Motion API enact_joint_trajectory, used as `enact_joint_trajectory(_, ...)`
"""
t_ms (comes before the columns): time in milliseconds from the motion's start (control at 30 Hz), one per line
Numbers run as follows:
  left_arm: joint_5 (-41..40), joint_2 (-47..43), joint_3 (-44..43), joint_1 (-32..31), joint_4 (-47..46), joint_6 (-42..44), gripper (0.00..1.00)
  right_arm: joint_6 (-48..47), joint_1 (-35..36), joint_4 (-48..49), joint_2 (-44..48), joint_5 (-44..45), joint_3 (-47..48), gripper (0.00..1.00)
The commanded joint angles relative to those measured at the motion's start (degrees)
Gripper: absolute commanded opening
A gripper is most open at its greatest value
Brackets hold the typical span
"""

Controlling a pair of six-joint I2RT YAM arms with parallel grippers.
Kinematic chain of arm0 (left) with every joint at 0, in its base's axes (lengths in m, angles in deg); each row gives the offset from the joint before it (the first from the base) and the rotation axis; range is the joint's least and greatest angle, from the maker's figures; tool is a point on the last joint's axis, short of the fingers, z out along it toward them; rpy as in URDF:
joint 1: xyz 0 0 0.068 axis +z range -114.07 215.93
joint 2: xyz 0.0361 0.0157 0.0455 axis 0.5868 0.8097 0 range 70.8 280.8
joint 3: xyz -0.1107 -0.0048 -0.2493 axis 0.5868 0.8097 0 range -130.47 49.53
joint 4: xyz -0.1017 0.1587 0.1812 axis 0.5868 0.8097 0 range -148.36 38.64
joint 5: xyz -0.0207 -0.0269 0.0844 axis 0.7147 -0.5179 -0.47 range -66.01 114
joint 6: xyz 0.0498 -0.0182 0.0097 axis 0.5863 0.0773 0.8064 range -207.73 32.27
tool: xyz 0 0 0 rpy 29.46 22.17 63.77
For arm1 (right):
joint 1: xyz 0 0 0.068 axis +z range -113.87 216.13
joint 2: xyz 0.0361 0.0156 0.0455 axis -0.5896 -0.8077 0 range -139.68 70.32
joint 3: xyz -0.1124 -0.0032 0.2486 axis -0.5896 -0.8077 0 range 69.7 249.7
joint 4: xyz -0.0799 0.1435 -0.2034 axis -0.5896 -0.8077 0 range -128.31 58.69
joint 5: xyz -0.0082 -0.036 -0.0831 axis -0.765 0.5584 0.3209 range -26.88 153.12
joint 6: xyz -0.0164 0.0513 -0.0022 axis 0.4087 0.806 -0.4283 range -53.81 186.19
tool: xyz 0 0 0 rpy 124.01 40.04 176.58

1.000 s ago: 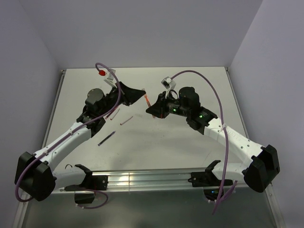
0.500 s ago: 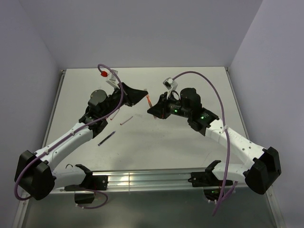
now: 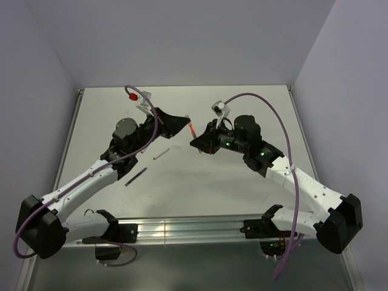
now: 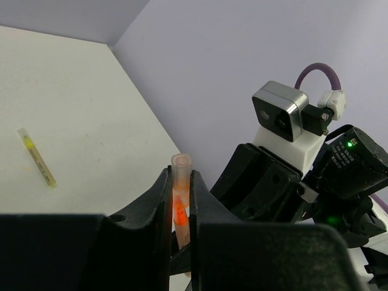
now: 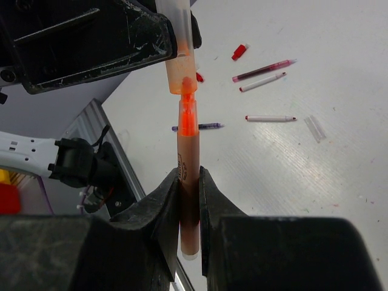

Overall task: Insert the pens into the pen caps
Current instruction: Insert the pen cap onto the pen.

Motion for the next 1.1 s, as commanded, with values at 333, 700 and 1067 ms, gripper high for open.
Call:
enact_joint_trajectory(333, 0.2, 0.1, -1.5, -3.1, 9.8, 5.2, 0.0, 0.3, -0.6, 8.2, 2.6, 3.2, 0.3, 0.0)
enact_joint_trajectory(700, 5.7, -2.5, 0.7, -4.8, 5.9, 5.9, 0.0, 1.0, -0.6, 11.6, 4.4, 4.4, -1.1, 0.0)
enact_joint_trajectory(1067, 12.0, -8.9, 4.0, -6.6, -0.8, 9.1, 0.0, 2.2, -0.4, 21.3, 6.8, -1.3, -0.5, 0.0)
